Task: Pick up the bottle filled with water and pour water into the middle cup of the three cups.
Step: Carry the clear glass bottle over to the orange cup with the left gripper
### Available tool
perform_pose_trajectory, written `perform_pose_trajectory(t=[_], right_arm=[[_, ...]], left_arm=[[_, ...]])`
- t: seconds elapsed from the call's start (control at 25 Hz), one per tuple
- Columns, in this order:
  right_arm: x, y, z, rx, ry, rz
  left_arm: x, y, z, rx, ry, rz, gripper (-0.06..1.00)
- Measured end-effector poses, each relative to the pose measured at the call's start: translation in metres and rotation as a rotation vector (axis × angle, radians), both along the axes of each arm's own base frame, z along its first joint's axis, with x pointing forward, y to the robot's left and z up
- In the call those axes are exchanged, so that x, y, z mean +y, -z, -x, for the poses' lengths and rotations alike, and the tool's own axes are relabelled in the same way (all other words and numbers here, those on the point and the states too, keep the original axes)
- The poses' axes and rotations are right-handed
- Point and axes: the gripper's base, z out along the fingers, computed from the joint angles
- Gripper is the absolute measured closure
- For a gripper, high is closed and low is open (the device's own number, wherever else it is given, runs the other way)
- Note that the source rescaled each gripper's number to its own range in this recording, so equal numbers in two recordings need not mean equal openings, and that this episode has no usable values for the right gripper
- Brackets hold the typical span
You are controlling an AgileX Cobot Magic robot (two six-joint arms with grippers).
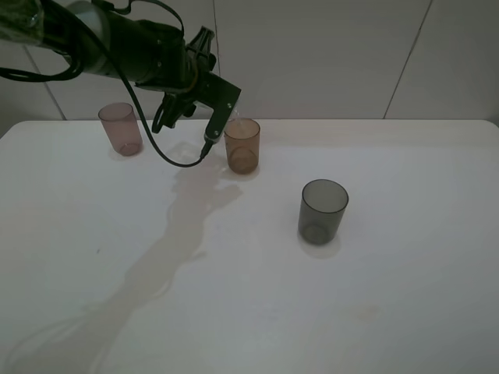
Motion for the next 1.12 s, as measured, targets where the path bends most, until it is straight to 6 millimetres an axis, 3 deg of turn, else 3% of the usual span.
perform_pose_trajectory(t=[1.12], right_arm=[[0.000, 0.000, 0.000, 0.000, 0.000, 0.000]], left_arm=[[-0.005, -0.003, -0.012, -0.055, 0.066, -0.033, 0.92]])
